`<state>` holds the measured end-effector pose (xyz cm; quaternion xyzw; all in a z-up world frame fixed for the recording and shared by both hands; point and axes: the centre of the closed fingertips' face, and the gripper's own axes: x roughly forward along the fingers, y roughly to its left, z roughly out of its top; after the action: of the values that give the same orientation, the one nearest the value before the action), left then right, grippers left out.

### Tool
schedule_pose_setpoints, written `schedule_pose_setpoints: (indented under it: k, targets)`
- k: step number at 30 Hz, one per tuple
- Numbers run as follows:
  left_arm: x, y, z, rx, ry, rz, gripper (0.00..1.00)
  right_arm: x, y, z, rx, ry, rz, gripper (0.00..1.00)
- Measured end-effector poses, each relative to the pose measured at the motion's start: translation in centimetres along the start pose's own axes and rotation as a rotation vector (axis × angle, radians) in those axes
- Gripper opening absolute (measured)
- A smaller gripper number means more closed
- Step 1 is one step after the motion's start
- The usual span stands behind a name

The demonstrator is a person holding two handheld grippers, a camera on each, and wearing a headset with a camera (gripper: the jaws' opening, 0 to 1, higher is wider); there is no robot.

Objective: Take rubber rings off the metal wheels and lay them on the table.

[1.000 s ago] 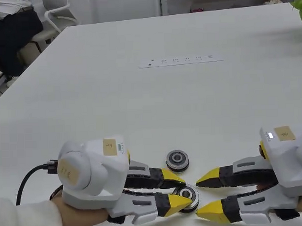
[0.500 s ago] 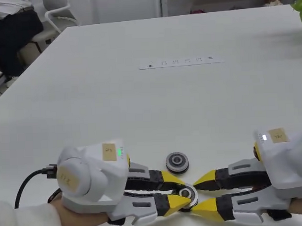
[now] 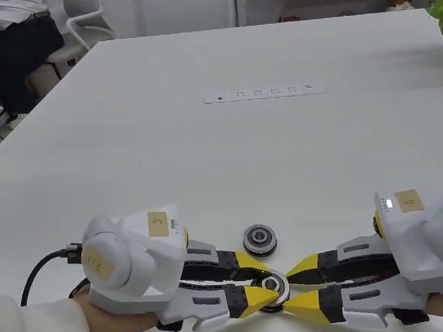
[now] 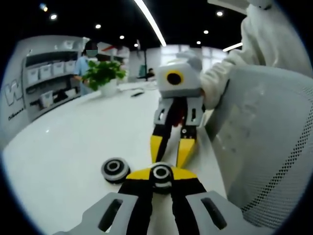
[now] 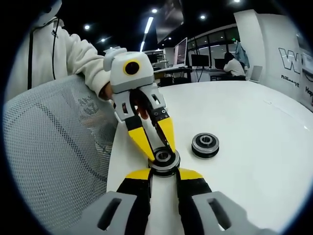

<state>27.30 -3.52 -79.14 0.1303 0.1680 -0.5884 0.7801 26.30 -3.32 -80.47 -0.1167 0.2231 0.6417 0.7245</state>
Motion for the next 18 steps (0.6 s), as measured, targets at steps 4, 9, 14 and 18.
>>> schedule_pose_setpoints:
  k: [4, 9, 14, 18]
  targets:
    - [-0.02, -0.1, 0.03, -0.005, -0.005, 0.0, 0.14, 0.32, 0.08, 0.39, -0.005, -0.015, 0.002, 0.24]
    - [-0.06, -0.24, 0.07, -0.006, -0.007, 0.001, 0.14, -0.03, -0.04, -0.03, 0.003, 0.002, 0.002, 0.17]
    - [-0.1, -0.33, 0.06, -0.003, -0.001, 0.001, 0.14, -0.12, -0.04, -0.24, -0.009, 0.015, -0.008, 0.13]
    - [-0.15, -0.39, 0.01, -0.002, 0.001, 0.001, 0.14, -0.22, -0.1, -0.39, 0.001, 0.021, -0.012, 0.08]
